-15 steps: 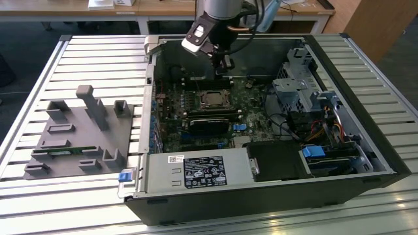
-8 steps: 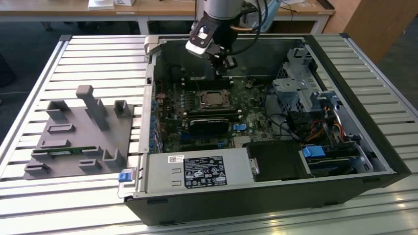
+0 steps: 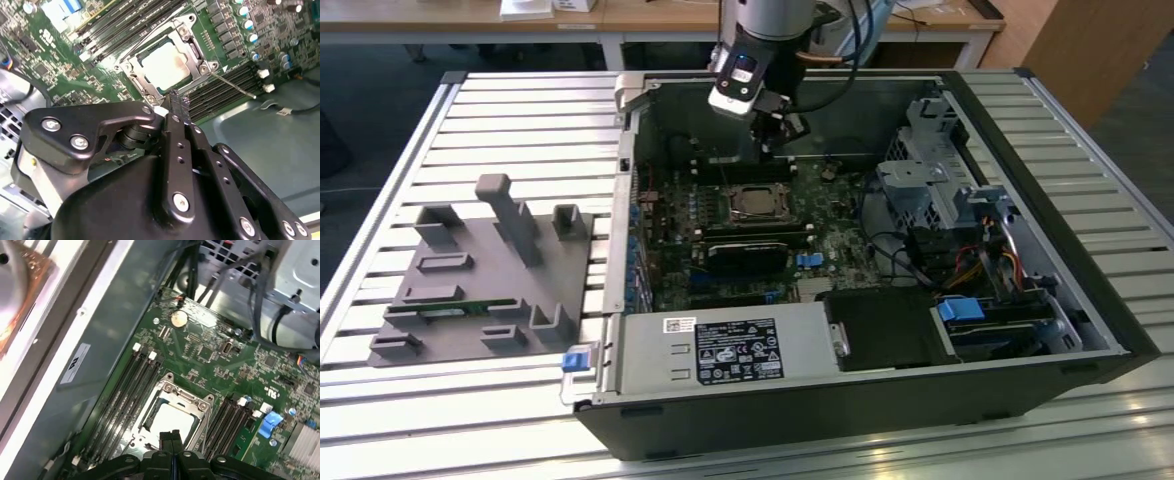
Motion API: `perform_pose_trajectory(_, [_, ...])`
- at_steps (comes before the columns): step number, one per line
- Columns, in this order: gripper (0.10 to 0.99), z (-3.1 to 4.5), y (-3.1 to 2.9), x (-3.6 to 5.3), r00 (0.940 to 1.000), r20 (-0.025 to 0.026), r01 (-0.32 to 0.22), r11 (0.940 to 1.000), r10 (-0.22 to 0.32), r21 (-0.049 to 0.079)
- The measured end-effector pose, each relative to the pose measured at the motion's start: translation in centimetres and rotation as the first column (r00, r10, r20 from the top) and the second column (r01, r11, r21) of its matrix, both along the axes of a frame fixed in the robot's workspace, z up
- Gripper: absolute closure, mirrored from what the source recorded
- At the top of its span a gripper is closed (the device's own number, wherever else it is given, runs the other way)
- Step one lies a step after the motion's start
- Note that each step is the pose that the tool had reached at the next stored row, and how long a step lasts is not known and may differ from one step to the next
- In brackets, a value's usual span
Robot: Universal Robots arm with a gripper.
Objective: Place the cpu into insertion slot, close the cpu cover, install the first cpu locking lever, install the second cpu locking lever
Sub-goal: 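Install the first cpu locking lever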
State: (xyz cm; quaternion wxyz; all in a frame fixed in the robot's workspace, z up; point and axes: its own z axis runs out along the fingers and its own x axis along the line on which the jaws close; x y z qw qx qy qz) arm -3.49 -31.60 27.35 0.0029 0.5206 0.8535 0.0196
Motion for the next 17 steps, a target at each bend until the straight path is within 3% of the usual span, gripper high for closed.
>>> perform_pose_trajectory(7, [0.98, 0.0, 0.0, 0.0, 0.9966, 0.0, -0.082, 0.9966, 0.082, 0.0])
perform_pose_trajectory(17, [0.98, 0.0, 0.0, 0.0, 0.9882, 0.0, -0.153, 0.9882, 0.153, 0.0])
